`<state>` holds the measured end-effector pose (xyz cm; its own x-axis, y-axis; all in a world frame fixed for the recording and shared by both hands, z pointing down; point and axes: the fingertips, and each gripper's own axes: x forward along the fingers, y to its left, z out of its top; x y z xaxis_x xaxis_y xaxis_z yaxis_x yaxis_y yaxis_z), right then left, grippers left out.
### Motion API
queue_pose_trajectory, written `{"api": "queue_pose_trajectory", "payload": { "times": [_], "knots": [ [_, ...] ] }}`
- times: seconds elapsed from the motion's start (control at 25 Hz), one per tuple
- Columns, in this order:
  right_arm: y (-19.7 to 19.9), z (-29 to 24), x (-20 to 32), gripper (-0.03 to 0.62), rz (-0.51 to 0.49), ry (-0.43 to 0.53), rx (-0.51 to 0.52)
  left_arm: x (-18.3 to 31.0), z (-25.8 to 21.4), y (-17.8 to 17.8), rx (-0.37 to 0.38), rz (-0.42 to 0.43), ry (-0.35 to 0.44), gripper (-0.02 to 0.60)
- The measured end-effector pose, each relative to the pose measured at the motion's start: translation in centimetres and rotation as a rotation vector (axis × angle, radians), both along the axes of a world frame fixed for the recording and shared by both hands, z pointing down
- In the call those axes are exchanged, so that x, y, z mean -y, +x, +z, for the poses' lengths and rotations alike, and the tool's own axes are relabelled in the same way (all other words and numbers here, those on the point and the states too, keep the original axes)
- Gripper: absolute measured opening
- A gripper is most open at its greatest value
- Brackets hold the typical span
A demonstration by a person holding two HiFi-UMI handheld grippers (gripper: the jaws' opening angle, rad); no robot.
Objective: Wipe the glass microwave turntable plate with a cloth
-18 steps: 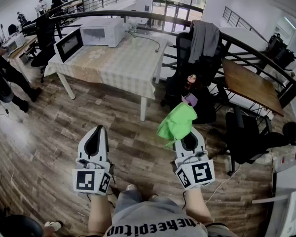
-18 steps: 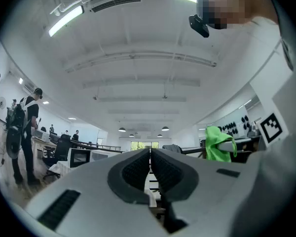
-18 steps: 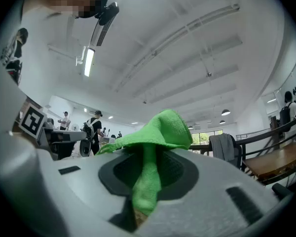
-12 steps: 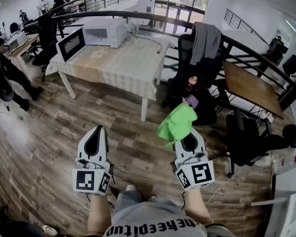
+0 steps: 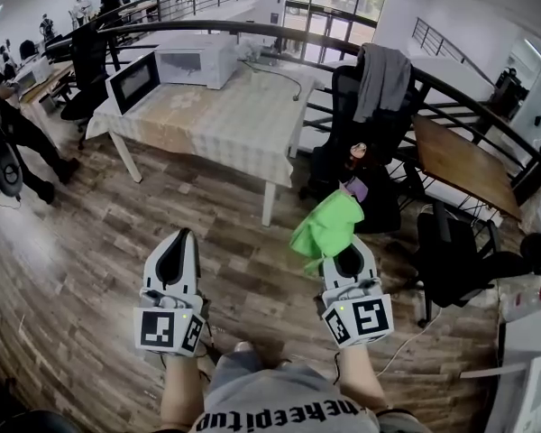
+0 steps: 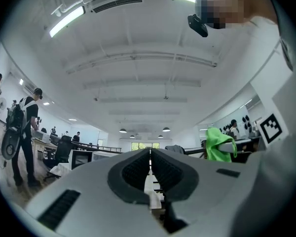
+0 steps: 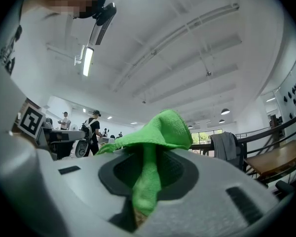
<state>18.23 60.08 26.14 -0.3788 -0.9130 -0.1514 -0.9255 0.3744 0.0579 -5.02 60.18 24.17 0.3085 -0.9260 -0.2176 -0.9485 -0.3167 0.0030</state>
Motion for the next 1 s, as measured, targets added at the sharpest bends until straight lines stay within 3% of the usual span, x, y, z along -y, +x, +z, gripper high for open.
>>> {"api": "queue_pose_trajectory", "payload": {
  "times": [0.52, 1.0],
  "knots": [
    [-3.8, 0.6, 4.3, 0.064, 0.024, 0.014, 0.012, 5.3, 0.4, -4.0, -0.007, 0.043, 0.026, 0.011],
    [-4.0, 1.5, 13.1, 0.064, 0.021, 0.012, -0.005, 14.4, 1.6, -3.6, -0.027, 0.066, 0.014, 0.011]
  ]
}}
